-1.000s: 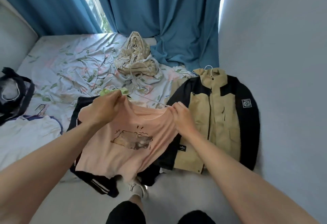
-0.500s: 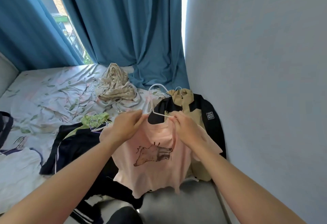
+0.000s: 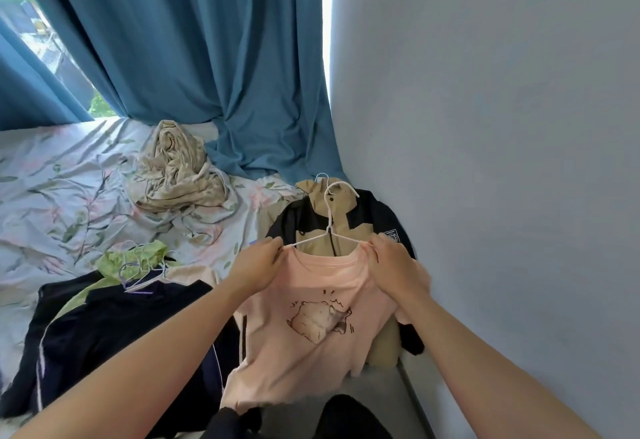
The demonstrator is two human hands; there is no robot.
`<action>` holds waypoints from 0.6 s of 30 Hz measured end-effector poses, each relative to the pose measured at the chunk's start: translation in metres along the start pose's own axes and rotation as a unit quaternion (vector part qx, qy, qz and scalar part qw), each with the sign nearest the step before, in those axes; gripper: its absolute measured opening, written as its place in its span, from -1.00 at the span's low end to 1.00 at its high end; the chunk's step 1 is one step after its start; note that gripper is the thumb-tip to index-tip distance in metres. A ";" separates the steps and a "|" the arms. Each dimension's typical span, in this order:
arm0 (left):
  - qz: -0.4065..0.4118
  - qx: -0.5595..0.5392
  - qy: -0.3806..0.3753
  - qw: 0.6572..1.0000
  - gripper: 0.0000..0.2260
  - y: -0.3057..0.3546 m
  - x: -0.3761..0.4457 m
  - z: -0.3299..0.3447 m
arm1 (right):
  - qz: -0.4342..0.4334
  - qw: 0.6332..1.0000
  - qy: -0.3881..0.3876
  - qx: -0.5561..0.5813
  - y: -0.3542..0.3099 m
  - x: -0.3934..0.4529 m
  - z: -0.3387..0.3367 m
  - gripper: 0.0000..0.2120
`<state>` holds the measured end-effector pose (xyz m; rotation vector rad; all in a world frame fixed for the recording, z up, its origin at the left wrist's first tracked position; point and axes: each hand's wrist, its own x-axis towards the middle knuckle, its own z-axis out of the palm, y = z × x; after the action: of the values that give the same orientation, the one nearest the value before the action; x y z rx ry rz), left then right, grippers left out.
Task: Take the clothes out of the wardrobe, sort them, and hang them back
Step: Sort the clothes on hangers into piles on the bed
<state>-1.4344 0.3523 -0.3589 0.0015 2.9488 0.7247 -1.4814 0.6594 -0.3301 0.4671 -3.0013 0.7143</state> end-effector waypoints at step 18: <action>-0.112 -0.015 -0.020 0.993 -0.84 -0.049 0.255 0.108 | -0.030 0.994 -0.066 -0.078 0.149 0.255 0.144 -0.74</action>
<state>-1.6757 0.3657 -0.5026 -0.3089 2.8366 0.7265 -1.7620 0.6496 -0.5014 0.6161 -3.1169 0.4563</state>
